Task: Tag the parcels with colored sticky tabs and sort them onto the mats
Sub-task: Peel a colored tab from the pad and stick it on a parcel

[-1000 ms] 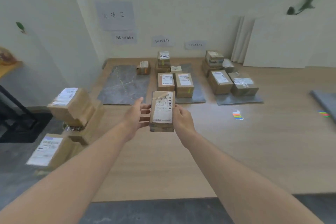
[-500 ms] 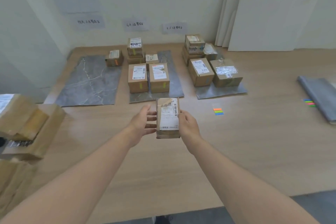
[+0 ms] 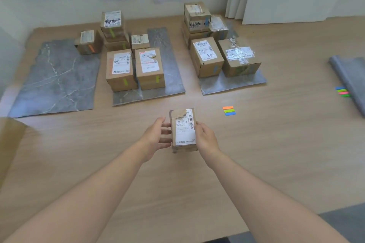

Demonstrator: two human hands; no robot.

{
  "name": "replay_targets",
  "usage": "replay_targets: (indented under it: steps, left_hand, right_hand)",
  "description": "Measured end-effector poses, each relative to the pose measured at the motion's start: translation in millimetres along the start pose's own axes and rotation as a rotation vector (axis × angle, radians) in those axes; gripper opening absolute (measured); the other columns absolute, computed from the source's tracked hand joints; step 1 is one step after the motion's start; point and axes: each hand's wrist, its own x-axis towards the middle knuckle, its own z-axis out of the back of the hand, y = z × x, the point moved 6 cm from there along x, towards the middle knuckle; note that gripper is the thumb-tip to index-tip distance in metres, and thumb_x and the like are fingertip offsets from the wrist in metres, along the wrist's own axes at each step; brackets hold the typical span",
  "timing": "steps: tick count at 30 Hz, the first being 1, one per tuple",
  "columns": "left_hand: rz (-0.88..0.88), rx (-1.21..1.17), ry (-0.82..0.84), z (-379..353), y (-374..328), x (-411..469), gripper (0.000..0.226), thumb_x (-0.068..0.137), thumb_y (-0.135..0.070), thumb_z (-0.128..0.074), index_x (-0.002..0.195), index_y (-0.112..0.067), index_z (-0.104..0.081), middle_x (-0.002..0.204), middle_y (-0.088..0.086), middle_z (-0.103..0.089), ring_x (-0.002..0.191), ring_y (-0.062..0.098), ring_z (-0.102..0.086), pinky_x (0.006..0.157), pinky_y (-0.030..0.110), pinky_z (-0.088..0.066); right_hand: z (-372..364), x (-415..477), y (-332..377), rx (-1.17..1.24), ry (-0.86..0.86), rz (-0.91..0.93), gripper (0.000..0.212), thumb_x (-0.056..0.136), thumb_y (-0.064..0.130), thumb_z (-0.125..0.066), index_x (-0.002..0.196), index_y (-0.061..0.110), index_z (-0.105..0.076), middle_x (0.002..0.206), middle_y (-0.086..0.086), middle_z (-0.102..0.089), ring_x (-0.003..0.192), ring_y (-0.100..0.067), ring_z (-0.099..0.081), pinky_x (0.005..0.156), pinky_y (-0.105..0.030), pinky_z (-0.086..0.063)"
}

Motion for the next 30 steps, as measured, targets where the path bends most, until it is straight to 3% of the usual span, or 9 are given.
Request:
replay_targets:
  steps: [7,13,16,20,22,25,30]
  left_hand:
    - [0.037,-0.012,-0.108,-17,19,19,0.040,0.103,-0.042,-0.037,0.104,-0.012,-0.064,0.100,0.009,-0.070,0.083,0.032,-0.070,0.091,0.045,-0.056]
    - [0.062,-0.033,-0.205,-15,20,22,0.039,0.103,-0.041,-0.039,0.111,-0.011,-0.061,0.107,0.013,-0.067,0.090,0.036,-0.069,0.086,0.046,-0.058]
    - [-0.077,0.045,-0.429,-5,2,28,0.038,0.100,-0.040,-0.036,0.115,-0.014,-0.060,0.119,0.016,-0.061,0.094,0.031,-0.060,0.083,0.043,-0.055]
    - [-0.303,0.016,-0.585,-17,-43,24,0.047,0.082,-0.052,-0.037,0.100,-0.021,-0.068,0.105,0.006,-0.068,0.097,0.027,-0.061,0.095,0.046,-0.052]
    - [-0.399,-0.075,-0.563,-36,-65,29,0.039,0.087,-0.042,-0.042,0.093,-0.017,-0.071,0.097,0.007,-0.068,0.089,0.023,-0.062,0.087,0.041,-0.053]
    - [-0.457,-0.206,-0.435,-71,-87,46,0.044,0.087,-0.036,-0.042,0.097,-0.005,-0.072,0.096,0.014,-0.069,0.090,0.022,-0.066,0.083,0.039,-0.057]
    - [-0.276,-0.194,-0.197,-135,-82,88,0.052,0.105,-0.035,-0.031,0.110,0.001,-0.068,0.113,0.022,-0.070,0.103,0.032,-0.069,0.096,0.043,-0.055]
  right_hand:
    - [6,23,-20,-0.035,0.150,-0.026,0.037,0.096,0.029,-0.040,0.116,0.030,-0.071,0.110,0.015,-0.073,0.103,-0.004,-0.067,0.073,-0.022,-0.048]
    - [20,40,-36,0.040,0.186,-0.068,0.030,0.096,0.030,-0.043,0.112,0.032,-0.069,0.110,0.015,-0.072,0.107,-0.008,-0.066,0.094,-0.034,-0.054]
    - [38,56,-41,0.019,0.103,-0.084,0.022,0.095,0.030,-0.048,0.109,0.031,-0.066,0.108,0.011,-0.070,0.104,-0.012,-0.066,0.097,-0.038,-0.053]
    - [75,84,-33,-0.065,-0.041,-0.028,0.023,0.093,0.022,-0.059,0.112,0.019,-0.072,0.101,0.004,-0.072,0.099,-0.015,-0.068,0.094,-0.036,-0.054]
    - [95,100,-27,-0.114,-0.097,0.007,0.020,0.092,0.016,-0.063,0.109,0.015,-0.074,0.094,0.004,-0.071,0.092,-0.013,-0.066,0.087,-0.026,-0.049]
    - [119,125,-23,-0.234,-0.146,0.037,0.017,0.088,0.011,-0.066,0.103,0.014,-0.075,0.085,0.005,-0.067,0.084,-0.014,-0.063,0.077,-0.018,-0.040]
    - [146,164,-22,-0.334,-0.186,0.082,0.018,0.085,0.001,-0.065,0.096,0.012,-0.074,0.086,0.000,-0.068,0.078,-0.016,-0.061,0.080,-0.024,-0.047]
